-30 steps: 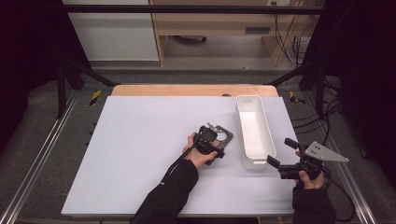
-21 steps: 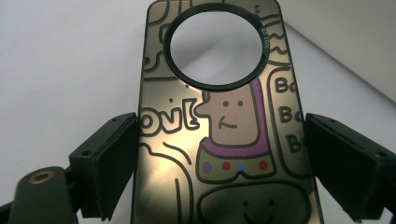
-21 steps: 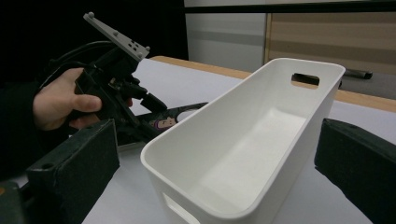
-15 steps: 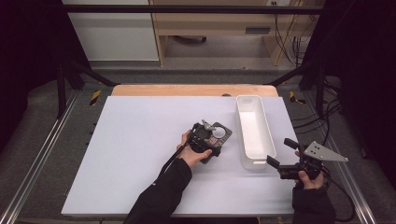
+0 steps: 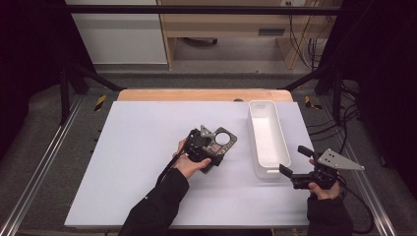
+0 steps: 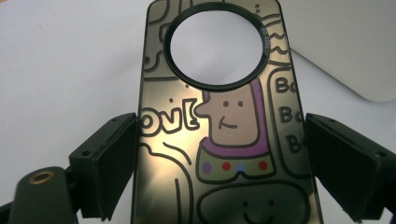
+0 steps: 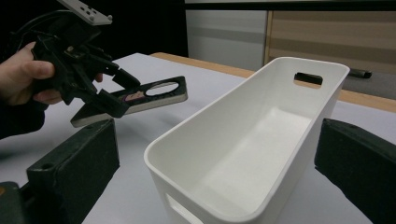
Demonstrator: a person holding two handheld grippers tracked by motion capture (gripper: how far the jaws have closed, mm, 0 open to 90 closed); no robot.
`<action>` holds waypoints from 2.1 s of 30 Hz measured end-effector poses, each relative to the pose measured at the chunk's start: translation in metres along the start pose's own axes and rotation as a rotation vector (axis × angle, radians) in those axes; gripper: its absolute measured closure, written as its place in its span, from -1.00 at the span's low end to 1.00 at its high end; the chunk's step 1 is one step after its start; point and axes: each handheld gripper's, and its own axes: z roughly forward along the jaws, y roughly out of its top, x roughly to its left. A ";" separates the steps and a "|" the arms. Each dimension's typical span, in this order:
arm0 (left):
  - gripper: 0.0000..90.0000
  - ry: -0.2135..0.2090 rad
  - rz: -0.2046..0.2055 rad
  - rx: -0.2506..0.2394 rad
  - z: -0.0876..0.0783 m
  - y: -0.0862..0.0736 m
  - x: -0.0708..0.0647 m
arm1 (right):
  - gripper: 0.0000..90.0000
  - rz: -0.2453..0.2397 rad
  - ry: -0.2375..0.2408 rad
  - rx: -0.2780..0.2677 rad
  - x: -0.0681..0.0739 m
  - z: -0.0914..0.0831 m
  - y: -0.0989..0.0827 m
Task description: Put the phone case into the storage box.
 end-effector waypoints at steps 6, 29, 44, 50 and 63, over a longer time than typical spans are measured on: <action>-0.75 -0.019 0.002 -0.009 -0.014 -0.010 0.006 | -0.99 0.001 0.007 0.010 0.001 0.001 0.000; -0.75 -0.092 0.025 -0.057 -0.064 -0.053 0.024 | -0.99 -0.022 0.057 0.040 0.009 0.006 0.003; -0.75 -0.140 0.047 -0.076 -0.081 -0.068 0.031 | -0.99 -0.032 0.114 0.059 0.018 0.012 0.008; -0.75 -0.157 0.050 -0.083 -0.086 -0.068 0.034 | -0.99 -0.037 0.139 0.070 0.022 0.016 0.010; -0.75 -0.177 0.070 -0.068 -0.085 -0.065 0.031 | -0.99 -0.049 0.195 0.082 0.033 0.024 0.013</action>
